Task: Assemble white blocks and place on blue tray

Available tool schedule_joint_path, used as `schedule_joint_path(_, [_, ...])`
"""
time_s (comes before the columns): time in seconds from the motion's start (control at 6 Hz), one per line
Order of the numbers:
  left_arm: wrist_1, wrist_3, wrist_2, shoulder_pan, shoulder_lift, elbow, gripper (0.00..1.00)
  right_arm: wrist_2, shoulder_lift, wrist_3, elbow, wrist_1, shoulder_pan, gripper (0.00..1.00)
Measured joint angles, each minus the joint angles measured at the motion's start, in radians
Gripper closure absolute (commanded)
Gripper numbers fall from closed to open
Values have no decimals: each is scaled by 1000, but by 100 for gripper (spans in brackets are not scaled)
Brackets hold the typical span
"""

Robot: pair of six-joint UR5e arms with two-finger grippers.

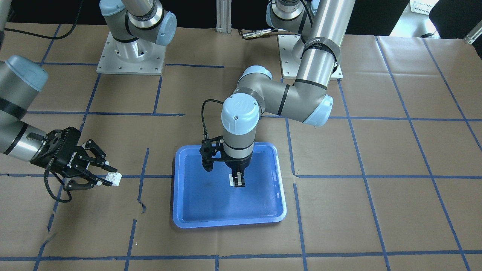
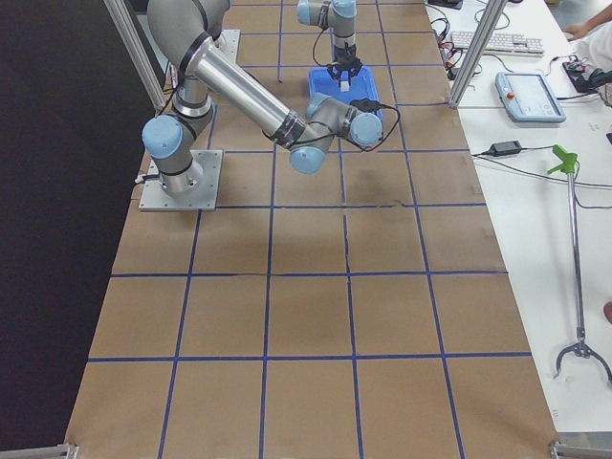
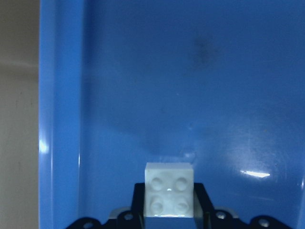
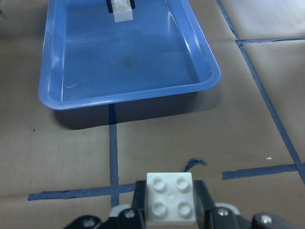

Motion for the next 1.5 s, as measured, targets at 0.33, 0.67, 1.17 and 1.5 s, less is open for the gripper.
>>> schedule_joint_path(0.33, [5, 0, 0, -18, -23, -7, 85, 2, 0, -1, 7, 1, 0, 74])
schedule_joint_path(0.67, [7, -1, -1, -20, -25, -26, 2, 3, 0, -1, 18, -2, 0, 74])
schedule_joint_path(1.17, [-4, -1, 0, -18, -7, -17, 2, 10, -1, -1, 26, -1, 4, 74])
schedule_joint_path(1.5, [-130, -13, -3, -8, 115, 7, 2, 25, -2, 0, 42, -6, 37, 74])
